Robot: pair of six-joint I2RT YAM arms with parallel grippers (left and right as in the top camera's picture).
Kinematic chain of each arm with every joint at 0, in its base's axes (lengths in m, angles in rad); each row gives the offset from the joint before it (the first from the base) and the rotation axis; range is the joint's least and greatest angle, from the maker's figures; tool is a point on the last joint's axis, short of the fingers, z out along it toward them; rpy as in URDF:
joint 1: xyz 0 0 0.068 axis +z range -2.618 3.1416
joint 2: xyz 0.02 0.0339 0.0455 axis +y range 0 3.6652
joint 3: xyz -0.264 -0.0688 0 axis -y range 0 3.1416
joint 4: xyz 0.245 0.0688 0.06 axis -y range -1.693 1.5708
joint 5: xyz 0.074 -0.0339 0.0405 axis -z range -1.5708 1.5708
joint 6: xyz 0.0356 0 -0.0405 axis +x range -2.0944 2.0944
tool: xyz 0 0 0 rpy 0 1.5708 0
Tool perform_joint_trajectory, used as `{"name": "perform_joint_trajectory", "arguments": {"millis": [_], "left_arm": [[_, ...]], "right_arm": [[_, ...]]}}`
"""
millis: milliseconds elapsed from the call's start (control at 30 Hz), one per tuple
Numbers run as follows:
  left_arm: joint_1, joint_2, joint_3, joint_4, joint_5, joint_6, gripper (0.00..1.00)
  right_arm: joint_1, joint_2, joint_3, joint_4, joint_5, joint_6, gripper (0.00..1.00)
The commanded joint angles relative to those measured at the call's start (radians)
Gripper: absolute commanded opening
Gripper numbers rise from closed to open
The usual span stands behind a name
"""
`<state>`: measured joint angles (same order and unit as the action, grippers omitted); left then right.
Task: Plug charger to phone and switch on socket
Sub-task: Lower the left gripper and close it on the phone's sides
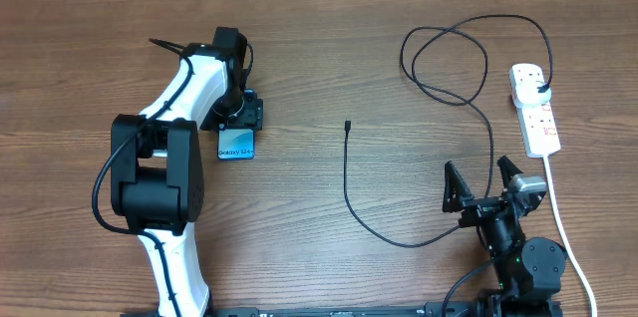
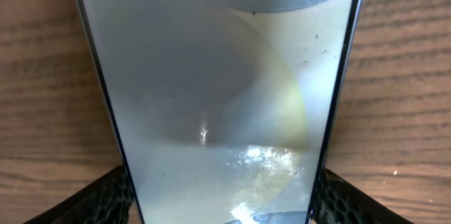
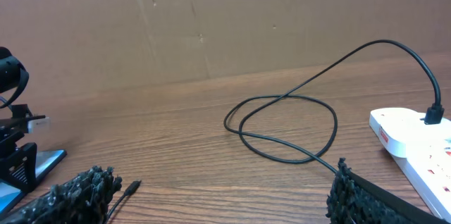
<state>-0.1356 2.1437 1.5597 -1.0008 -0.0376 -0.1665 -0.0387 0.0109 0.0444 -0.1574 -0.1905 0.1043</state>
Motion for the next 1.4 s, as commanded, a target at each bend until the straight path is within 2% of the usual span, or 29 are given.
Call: {"name": "perform_joint_trajectory", "arguments": {"millis": [0, 400, 667, 767, 1000, 1067, 1200, 1367], "left_arm": [[-0.002, 0.003, 0.051, -0.029, 0.013, -0.037, 0.70], [-0.002, 0.003, 0.257, -0.163, 0.071, -0.040, 0.66], [0.000, 0.003, 0.313, -0.207, 0.269, -0.040, 0.66], [0.000, 0.003, 0.315, -0.211, 0.299, -0.040, 0.66], [0.000, 0.003, 0.315, -0.199, 0.182, -0.034, 0.72], [0.000, 0.003, 0.315, -0.196, 0.107, 0.002, 0.75], [0.003, 0.010, 0.303, -0.167, -0.035, 0.081, 0.89], [0.024, 0.037, 0.287, -0.105, -0.005, 0.232, 0.92]], "right_arm": [[0.005, -0.008, 0.000, 0.007, 0.011, -0.001, 1.00], [0.005, -0.008, 0.000, 0.007, 0.011, -0.001, 1.00], [0.005, -0.008, 0.000, 0.007, 0.011, -0.001, 1.00], [0.005, -0.008, 0.000, 0.007, 0.011, -0.001, 1.00], [0.005, -0.008, 0.000, 0.007, 0.011, -0.001, 1.00], [0.005, -0.008, 0.000, 0.007, 0.011, -0.001, 1.00], [0.005, -0.008, 0.000, 0.007, 0.011, -0.001, 1.00], [0.005, -0.008, 0.000, 0.007, 0.011, -0.001, 1.00]]}}
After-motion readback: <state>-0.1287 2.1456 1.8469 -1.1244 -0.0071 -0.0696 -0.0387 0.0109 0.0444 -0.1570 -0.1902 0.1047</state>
